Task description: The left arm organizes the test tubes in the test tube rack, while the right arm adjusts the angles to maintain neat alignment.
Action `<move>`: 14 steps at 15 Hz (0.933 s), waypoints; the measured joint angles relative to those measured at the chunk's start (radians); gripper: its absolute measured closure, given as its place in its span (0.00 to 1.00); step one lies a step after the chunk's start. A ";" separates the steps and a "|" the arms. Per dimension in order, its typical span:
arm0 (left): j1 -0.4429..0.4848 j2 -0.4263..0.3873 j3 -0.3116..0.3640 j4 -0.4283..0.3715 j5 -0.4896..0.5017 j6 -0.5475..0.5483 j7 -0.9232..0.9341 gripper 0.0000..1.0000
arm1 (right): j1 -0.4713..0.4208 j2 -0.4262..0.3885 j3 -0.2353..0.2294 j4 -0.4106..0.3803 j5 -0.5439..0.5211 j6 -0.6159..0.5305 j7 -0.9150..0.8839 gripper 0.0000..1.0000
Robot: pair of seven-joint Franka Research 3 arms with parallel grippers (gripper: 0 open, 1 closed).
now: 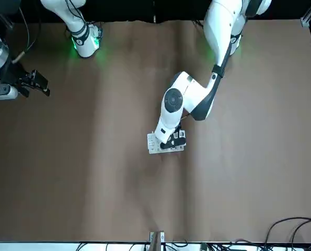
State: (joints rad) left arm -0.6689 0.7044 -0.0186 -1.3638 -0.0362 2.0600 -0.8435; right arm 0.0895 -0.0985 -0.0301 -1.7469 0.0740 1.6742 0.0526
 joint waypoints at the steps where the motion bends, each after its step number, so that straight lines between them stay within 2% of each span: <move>1: 0.000 0.000 0.000 0.000 0.000 0.000 0.000 0.74 | 0.000 0.000 0.000 0.000 0.000 0.000 0.000 0.00; 7: 0.000 0.000 0.000 0.000 0.000 0.000 0.000 0.81 | 0.000 0.000 0.000 0.000 0.000 0.000 0.000 0.00; 14: 0.000 0.000 0.000 0.000 0.000 0.000 0.000 0.82 | 0.000 0.000 0.000 0.000 0.000 0.000 0.000 0.00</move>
State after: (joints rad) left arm -0.6690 0.7045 -0.0186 -1.3638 -0.0363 2.0600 -0.8437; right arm 0.0895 -0.0985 -0.0301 -1.7469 0.0740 1.6742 0.0526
